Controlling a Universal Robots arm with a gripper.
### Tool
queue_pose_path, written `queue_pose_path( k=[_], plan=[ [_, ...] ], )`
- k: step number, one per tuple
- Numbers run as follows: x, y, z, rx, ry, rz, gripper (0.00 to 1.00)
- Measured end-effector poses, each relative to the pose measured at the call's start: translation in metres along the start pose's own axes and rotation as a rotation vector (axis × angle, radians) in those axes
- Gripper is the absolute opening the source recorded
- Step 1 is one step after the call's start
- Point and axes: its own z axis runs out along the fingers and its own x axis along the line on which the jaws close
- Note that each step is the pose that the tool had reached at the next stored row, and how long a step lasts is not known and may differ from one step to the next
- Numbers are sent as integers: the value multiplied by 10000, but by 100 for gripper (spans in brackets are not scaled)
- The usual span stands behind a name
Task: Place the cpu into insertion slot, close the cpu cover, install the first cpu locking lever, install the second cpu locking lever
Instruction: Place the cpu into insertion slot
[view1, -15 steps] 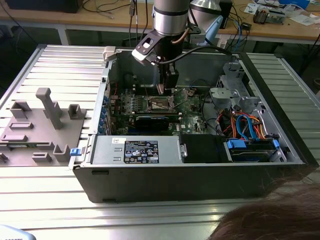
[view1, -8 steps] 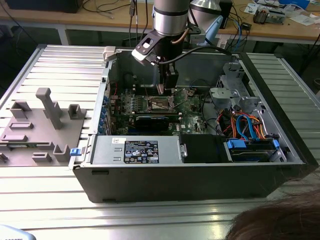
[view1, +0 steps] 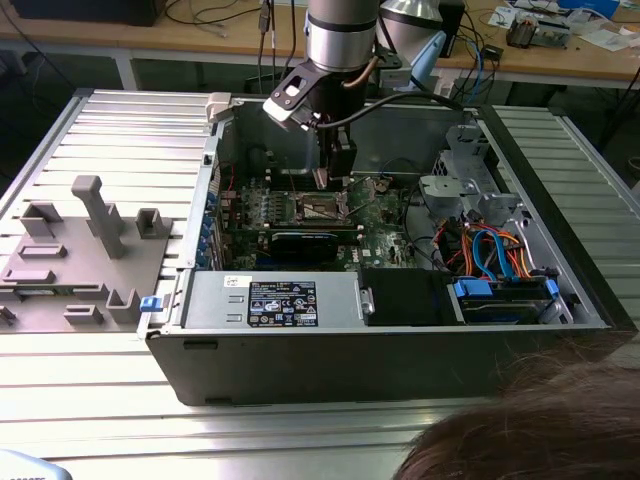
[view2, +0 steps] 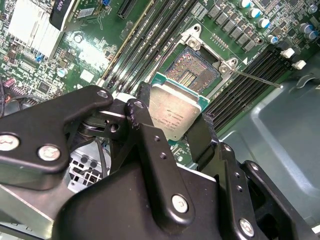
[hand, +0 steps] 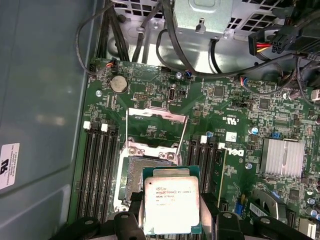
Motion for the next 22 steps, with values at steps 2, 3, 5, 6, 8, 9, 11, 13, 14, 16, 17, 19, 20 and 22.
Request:
queue_pose_path(
  k=[2, 3, 5, 6, 8, 9, 11, 13, 14, 16, 17, 19, 20, 22],
  plan=[
    [0, 0, 0, 0, 0, 18, 54],
    [0, 0, 1, 1, -1, 32, 54],
    [0, 0, 2, 2, -2, 58, 54],
    [0, 0, 2, 1, -2, 65, 54],
    [0, 0, 3, 2, -4, 85, 54],
    [0, 0, 4, 2, -4, 101, 54],
    [0, 0, 5, 3, -6, 133, 54],
    [0, 0, 6, 3, -7, 158, 54],
    [0, 0, 7, 3, -8, 174, 54],
    [0, 0, 9, 4, -9, 208, 54],
    [0, 0, 9, 5, -9, 215, 54],
    [0, 0, 10, 5, -10, 233, 54],
    [0, 0, 10, 5, -10, 245, 54],
    [0, -1, 12, 6, -11, 267, 54]
  ],
)
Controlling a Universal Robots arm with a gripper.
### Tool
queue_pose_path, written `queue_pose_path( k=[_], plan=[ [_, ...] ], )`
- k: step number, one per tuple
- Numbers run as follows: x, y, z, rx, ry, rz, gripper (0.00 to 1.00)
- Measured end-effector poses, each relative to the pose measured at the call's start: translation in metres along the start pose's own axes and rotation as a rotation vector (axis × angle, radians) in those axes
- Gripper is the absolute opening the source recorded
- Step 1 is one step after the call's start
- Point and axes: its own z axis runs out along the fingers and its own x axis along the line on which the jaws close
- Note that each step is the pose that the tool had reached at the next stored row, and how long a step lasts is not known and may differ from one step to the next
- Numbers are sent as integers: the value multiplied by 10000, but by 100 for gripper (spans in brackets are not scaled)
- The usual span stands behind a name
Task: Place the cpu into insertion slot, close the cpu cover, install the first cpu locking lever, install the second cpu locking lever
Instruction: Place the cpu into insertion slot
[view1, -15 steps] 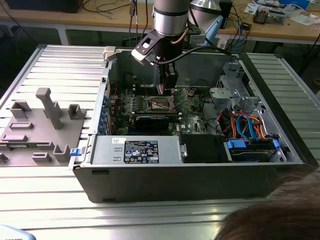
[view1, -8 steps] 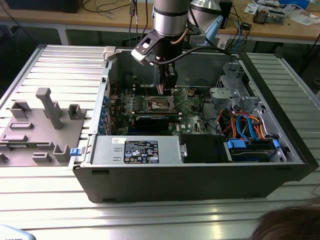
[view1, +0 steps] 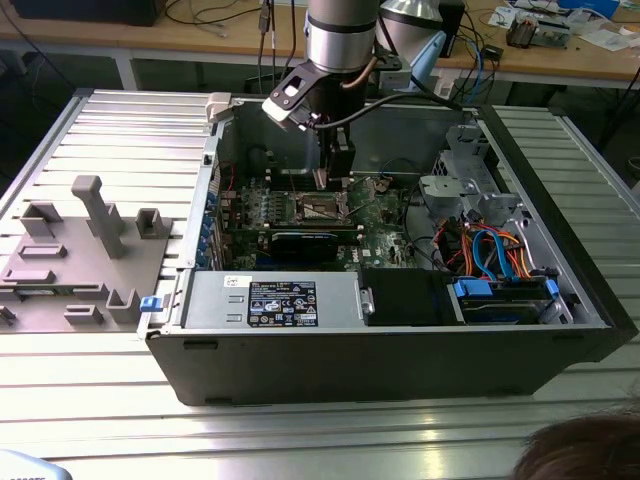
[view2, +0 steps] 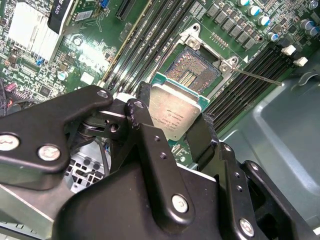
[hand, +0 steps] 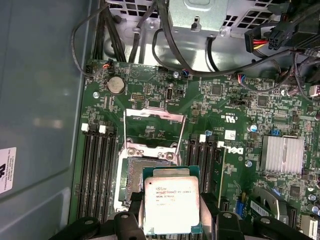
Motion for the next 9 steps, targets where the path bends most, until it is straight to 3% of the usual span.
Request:
queue_pose_path(
  k=[9],
  plan=[
    [0, 0, 5, 1, -6, 82, 54]
  ],
)
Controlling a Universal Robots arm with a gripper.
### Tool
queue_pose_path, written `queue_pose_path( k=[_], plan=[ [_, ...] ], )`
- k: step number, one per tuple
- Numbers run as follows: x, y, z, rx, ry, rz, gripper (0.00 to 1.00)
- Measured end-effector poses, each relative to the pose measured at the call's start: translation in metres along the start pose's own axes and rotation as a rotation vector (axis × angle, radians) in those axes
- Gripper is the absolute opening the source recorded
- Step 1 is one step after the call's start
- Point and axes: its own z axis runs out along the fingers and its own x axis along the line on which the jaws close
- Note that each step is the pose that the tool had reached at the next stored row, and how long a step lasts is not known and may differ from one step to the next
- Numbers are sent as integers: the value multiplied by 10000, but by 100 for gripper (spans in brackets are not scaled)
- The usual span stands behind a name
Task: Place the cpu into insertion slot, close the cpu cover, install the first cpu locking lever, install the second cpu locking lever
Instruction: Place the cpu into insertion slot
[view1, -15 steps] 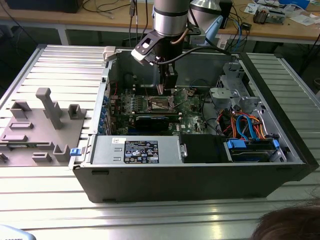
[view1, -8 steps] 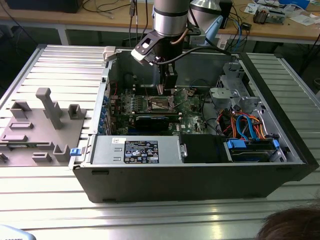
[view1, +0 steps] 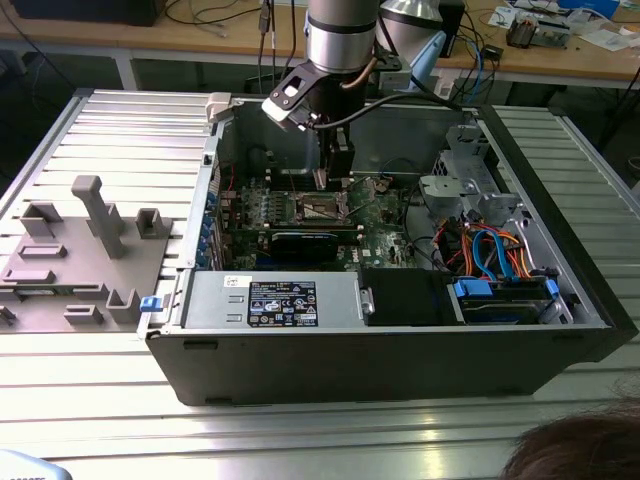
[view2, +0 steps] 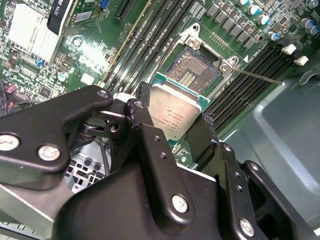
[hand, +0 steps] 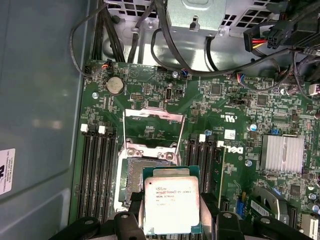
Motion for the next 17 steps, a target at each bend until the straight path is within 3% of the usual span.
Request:
queue_pose_path(
  k=[17],
  plan=[
    [0, 0, 8, 5, -16, 153, 54]
  ],
)
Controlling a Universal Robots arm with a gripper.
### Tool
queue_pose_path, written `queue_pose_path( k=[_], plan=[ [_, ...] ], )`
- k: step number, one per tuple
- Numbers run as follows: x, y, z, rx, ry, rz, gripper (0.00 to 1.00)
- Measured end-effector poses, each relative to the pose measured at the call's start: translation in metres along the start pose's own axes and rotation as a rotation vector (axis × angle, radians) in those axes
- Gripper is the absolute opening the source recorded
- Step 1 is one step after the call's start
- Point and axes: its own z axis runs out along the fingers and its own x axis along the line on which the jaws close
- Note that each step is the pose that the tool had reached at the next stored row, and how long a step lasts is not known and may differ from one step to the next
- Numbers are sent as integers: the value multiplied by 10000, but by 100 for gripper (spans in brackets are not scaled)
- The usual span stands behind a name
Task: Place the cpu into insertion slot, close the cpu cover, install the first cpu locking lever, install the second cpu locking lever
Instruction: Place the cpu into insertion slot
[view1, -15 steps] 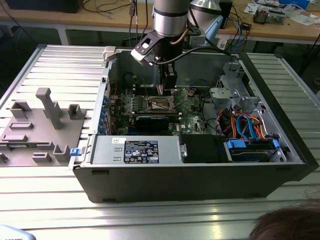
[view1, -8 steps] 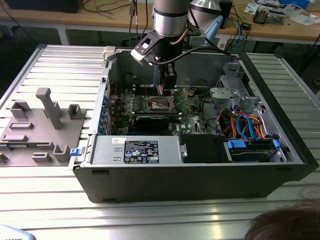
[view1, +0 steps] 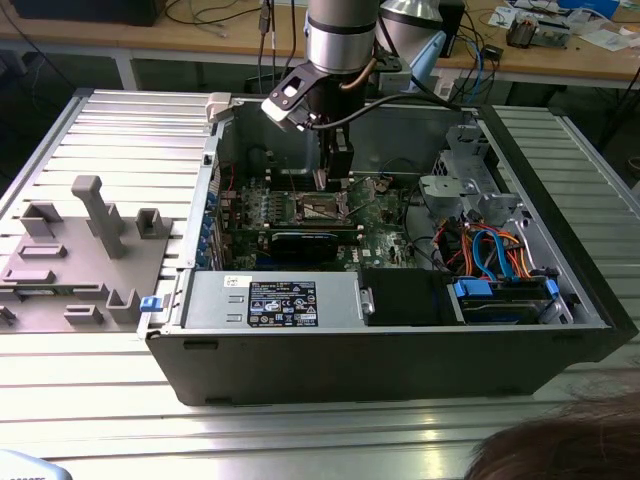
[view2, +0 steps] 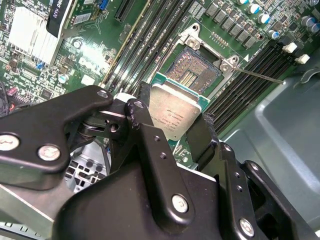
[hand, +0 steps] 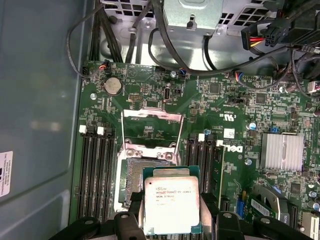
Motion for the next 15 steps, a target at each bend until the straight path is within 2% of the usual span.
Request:
queue_pose_path(
  k=[15],
  plan=[
    [0, 0, 6, 3, -15, 147, 54]
  ],
)
